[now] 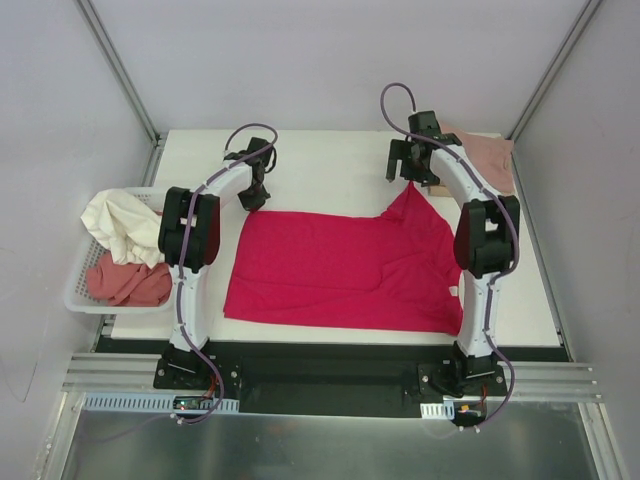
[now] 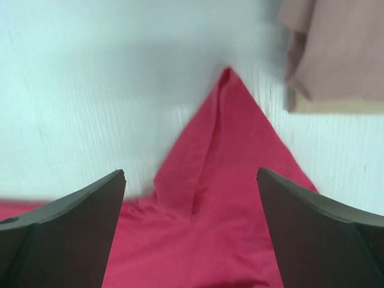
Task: Fold and stack the t-shirts
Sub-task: Grap the side of the flattened tshirt furthest away from the robot with both arms
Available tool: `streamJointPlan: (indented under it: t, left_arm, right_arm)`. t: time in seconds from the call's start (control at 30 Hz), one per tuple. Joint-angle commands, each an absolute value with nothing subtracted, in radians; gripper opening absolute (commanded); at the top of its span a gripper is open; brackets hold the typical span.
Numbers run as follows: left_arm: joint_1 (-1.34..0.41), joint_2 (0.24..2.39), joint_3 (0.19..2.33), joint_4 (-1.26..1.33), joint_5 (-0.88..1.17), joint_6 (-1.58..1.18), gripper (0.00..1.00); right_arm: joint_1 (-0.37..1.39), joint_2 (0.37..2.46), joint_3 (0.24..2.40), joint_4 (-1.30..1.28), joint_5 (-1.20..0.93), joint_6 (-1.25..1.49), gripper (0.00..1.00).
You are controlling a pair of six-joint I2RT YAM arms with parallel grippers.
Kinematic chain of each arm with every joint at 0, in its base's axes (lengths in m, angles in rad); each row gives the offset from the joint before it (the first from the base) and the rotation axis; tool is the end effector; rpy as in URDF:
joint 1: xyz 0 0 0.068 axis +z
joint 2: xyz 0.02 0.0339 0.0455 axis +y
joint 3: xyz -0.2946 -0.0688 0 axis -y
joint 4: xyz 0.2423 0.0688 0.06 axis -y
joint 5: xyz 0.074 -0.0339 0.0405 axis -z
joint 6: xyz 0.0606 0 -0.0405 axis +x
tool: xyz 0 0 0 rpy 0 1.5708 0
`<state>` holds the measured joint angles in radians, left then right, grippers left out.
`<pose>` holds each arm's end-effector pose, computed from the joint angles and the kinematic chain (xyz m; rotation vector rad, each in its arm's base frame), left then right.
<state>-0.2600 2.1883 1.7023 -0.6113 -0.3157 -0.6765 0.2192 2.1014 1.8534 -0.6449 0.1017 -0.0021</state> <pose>0.4811 -0.1085 0.1764 -0.6303 2.5035 0.0855 0.4922 0.1034 0.2617 -0.2275 2.4470 -0.0305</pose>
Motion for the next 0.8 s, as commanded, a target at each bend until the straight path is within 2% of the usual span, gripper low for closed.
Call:
streamJointPlan:
  t: [0.0,0.13,0.2,0.3,0.33,0.4,0.43,0.5,0.53,0.6,0.63,0.77]
  left_arm:
    - [-0.252,2.195,1.701,-0.64,-0.299,-0.69,0.0]
    - [-0.252,2.166,1.672,-0.638,-0.298,-0.692,0.0]
    - [-0.252,2.146,1.66,-0.638,-0.301,-0.689,0.0]
    - [-0.252,2.126,1.646,-0.638,-0.304,-0.689,0.0]
    - [-0.252,2.119,1.644,-0.638,-0.301,-0.689,0.0]
    - [-0.253,2.112,1.64,-0.637,-0.299,-0.689,0.0]
    - [-0.253,2.106,1.641,-0.635,-0.298,-0.689,0.0]
    - [-0.253,2.097,1.638,-0.637,-0.295,-0.687,0.0]
    - [-0.253,2.091,1.638,-0.635,-0.29,-0.687,0.0]
    - [-0.255,2.08,1.638,-0.635,-0.288,-0.678,0.0]
    - [-0.255,2.066,1.638,-0.635,-0.29,-0.677,0.0]
    - [-0.259,2.007,1.592,-0.627,-0.298,-0.684,0.0]
  right_arm:
    - [0.209,2.25,2.091,-0.701,0.129,0.009,0.94]
    - [0.202,2.399,2.226,-0.741,0.121,0.014,0.89]
    - [0.199,2.419,2.229,-0.739,0.12,0.024,0.85]
    - [0.198,2.41,2.168,-0.704,0.126,0.044,0.75]
    - [0.198,2.407,2.148,-0.698,0.121,0.044,0.66]
    - [0.198,2.411,2.146,-0.693,0.114,0.049,0.59]
    - [0.196,2.411,2.146,-0.693,0.109,0.051,0.49]
    - [0.196,2.404,2.149,-0.689,0.104,0.051,0.36]
    - [0.196,2.396,2.146,-0.686,0.106,0.057,0.23]
    - [0.196,2.372,2.138,-0.675,0.113,0.061,0.11]
    - [0.196,2.359,2.134,-0.675,0.121,0.07,0.0]
    - [0.202,2.231,2.01,-0.602,0.106,0.064,0.01]
